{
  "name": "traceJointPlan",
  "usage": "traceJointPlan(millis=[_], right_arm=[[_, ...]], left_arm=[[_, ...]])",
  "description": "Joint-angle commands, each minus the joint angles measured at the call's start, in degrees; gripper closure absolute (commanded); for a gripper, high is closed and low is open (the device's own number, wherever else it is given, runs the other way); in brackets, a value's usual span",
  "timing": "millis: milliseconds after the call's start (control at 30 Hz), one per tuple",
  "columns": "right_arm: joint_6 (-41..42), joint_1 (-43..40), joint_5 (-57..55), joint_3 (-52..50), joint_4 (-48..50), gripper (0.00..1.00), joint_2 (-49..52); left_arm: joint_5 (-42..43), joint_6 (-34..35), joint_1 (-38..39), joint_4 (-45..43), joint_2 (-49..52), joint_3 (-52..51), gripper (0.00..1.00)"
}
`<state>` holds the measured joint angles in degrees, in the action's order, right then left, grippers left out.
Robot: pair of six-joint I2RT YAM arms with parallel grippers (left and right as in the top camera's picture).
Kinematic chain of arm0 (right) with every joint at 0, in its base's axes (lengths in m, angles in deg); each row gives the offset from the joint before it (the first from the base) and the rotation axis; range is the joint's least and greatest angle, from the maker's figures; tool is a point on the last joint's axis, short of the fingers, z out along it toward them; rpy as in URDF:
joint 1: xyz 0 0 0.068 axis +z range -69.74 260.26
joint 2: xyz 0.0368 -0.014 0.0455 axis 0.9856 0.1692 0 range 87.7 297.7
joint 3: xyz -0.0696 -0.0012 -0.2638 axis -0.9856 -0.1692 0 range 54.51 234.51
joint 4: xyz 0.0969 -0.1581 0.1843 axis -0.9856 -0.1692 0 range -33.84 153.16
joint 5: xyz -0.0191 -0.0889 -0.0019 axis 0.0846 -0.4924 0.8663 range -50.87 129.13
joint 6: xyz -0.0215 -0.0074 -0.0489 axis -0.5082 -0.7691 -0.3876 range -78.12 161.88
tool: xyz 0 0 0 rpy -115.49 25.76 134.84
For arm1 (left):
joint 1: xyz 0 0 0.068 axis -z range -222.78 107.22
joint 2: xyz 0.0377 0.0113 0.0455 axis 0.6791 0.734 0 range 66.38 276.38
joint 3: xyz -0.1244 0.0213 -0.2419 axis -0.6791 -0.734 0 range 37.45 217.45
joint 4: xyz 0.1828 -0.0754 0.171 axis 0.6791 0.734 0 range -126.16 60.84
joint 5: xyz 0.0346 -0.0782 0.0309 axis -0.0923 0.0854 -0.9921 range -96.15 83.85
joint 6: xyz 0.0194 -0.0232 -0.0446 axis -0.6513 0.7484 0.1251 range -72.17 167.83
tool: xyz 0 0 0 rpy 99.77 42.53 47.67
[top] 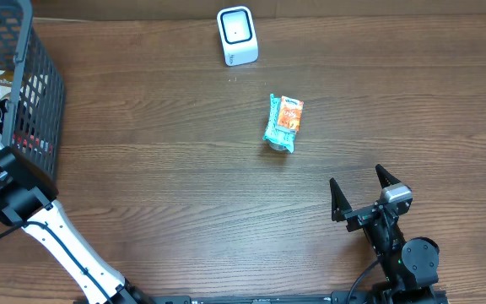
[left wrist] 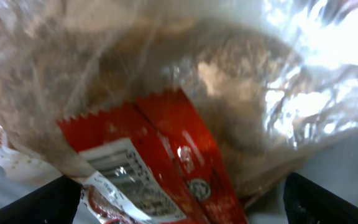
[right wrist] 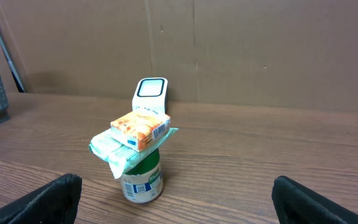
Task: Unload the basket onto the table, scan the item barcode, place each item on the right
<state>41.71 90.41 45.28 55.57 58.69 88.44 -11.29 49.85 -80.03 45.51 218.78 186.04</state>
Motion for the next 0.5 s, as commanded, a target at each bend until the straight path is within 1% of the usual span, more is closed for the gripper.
traceJointPlan(millis=[0,33,67,100,133,167,200,467], right_arm=[[0.2,-0.3,0.0,-0.6,0.3,0.00,-0.6],[0.2,-0.3,0.0,-0.6,0.3,0.00,-0.6],[0.2,-0.3,0.0,-0.6,0.3,0.00,-0.6],[0.2,-0.3,0.0,-0.6,0.3,0.00,-0.6],[0.2,-0.3,0.0,-0.6,0.3,0.00,-0.6],[0.2,-0.3,0.0,-0.6,0.3,0.00,-0.6],[0.2,-0.3,0.0,-0.6,0.3,0.00,-0.6],[0.2,-0.3,0.0,-0.6,0.3,0.00,-0.6]], left_arm=[[0.3,1.0,1.3,0.7,7.7,-0.8,0.13],[0.5,1.0,1.4,0.7,7.7,-1.2,0.24],[0.8,0.9,1.4,0.6,7.7,-1.6,0.57],[1.2,0.9,1.3,0.7,7.7,-1.7,0.79],[2.0,0.7,1.3,0.7,7.7,-1.7,0.87],[3.2,0.5,1.3,0.7,7.7,-1.7,0.93],[4.2,0.1,1.3,0.8,7.7,-1.7,0.96],[5.2,-0.3,1.3,4.6,6.8,-0.1,0.96]])
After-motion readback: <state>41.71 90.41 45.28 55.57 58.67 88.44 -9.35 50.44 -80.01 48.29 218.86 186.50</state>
